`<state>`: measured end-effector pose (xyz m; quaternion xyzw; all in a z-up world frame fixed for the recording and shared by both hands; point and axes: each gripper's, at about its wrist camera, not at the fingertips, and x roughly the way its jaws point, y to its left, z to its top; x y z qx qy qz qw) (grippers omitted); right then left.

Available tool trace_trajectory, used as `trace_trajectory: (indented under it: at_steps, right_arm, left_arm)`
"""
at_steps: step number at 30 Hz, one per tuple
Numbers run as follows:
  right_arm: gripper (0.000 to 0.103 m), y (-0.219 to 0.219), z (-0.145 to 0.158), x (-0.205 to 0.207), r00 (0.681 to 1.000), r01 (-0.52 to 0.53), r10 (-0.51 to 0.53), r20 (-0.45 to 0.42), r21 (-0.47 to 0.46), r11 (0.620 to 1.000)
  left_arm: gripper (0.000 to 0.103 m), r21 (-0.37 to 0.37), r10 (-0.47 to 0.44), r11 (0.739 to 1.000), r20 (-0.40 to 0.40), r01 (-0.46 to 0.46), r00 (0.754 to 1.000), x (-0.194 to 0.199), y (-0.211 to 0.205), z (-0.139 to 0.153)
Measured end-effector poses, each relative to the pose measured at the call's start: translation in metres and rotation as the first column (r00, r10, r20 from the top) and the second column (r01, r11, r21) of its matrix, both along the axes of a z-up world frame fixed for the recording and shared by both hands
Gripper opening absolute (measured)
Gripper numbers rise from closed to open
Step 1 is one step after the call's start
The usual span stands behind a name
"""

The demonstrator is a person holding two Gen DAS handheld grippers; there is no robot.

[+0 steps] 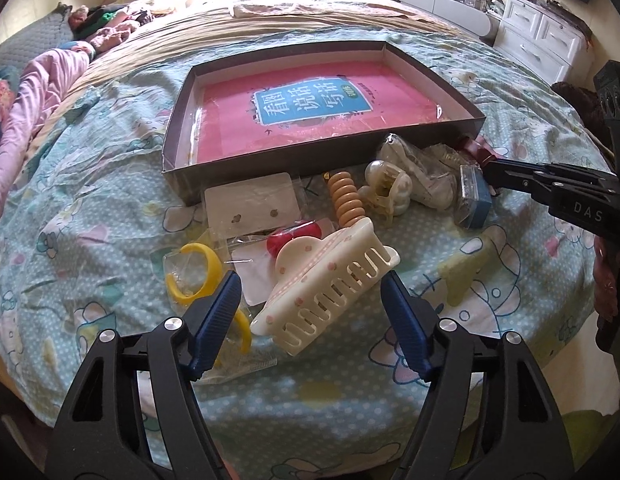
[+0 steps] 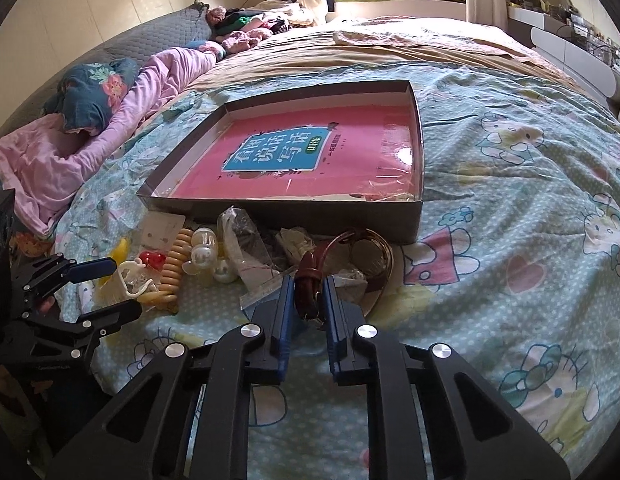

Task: Organize jewelry
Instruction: 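Grasp the white claw clip with the left gripper while the right grasps the brown watch, then release the claw clip in the pink tray while the right gripper releases the watch there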

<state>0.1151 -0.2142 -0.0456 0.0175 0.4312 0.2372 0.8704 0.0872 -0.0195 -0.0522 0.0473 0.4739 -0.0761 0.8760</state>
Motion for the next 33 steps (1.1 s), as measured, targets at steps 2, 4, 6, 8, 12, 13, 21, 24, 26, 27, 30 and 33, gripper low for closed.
trace_trajectory:
  at_steps: [2,4,6,8,12,13,21,24,26,27,30,33]
  right_arm:
    - [0.013,-0.001,0.0,0.001,1.0,-0.008,0.007,0.001,0.01,1.0]
    - [0.013,-0.005,0.003,0.001,1.0,-0.002,0.002,0.004,0.037,0.999]
    - [0.013,-0.01,0.006,0.001,1.0,0.008,-0.009,0.012,0.063,0.998]
    - [0.013,-0.017,0.01,0.0,0.999,0.021,-0.023,0.024,0.07,0.997]
    - [0.013,-0.031,0.016,0.001,0.997,0.066,-0.07,0.039,0.093,0.993]
    - [0.013,-0.034,0.017,0.0,0.996,0.073,-0.077,0.042,0.096,0.993]
    - [0.013,-0.049,0.028,-0.001,0.99,0.11,-0.118,0.083,0.097,0.989]
    - [0.013,-0.05,0.035,-0.002,0.988,0.108,-0.119,0.1,0.105,0.989]
    - [0.013,-0.049,0.039,-0.002,0.986,0.107,-0.119,0.115,0.104,0.989]
    - [0.013,-0.049,0.041,-0.002,0.986,0.106,-0.118,0.121,0.103,0.989]
    - [0.013,-0.046,0.047,0.0,0.984,0.097,-0.111,0.137,0.106,0.99]
    - [0.013,-0.042,0.054,0.002,0.982,0.085,-0.102,0.158,0.111,0.99]
  left_arm:
    - [0.059,0.004,-0.008,1.0,0.0,0.008,1.0,0.002,-0.001,-0.001]
    - [0.05,-0.004,-0.016,1.0,-0.008,0.016,1.0,0.005,-0.003,-0.003]
    - [0.042,-0.014,-0.02,1.0,-0.014,0.02,1.0,0.007,-0.003,-0.004]
    - [0.038,-0.009,-0.027,1.0,-0.008,0.027,1.0,0.008,-0.005,-0.004]
    - [0.027,-0.038,-0.034,0.999,0.009,0.034,0.999,0.007,-0.004,0.002]
    - [0.026,-0.049,-0.034,0.998,0.015,0.035,0.999,0.008,-0.004,0.005]
    - [0.022,-0.108,-0.004,0.994,0.061,0.011,0.998,0.016,0.006,0.027]
    - [0.021,-0.132,0.027,0.991,0.071,-0.018,0.997,0.023,0.015,0.034]
    - [0.021,-0.149,0.045,0.988,0.075,-0.034,0.996,0.027,0.02,0.038]
    - [0.021,-0.154,0.053,0.987,0.079,-0.041,0.995,0.028,0.023,0.04]
    - [0.021,-0.162,0.081,0.985,0.094,-0.065,0.992,0.033,0.032,0.047]
    - [0.021,-0.178,0.118,0.979,0.109,-0.097,0.987,0.039,0.045,0.054]
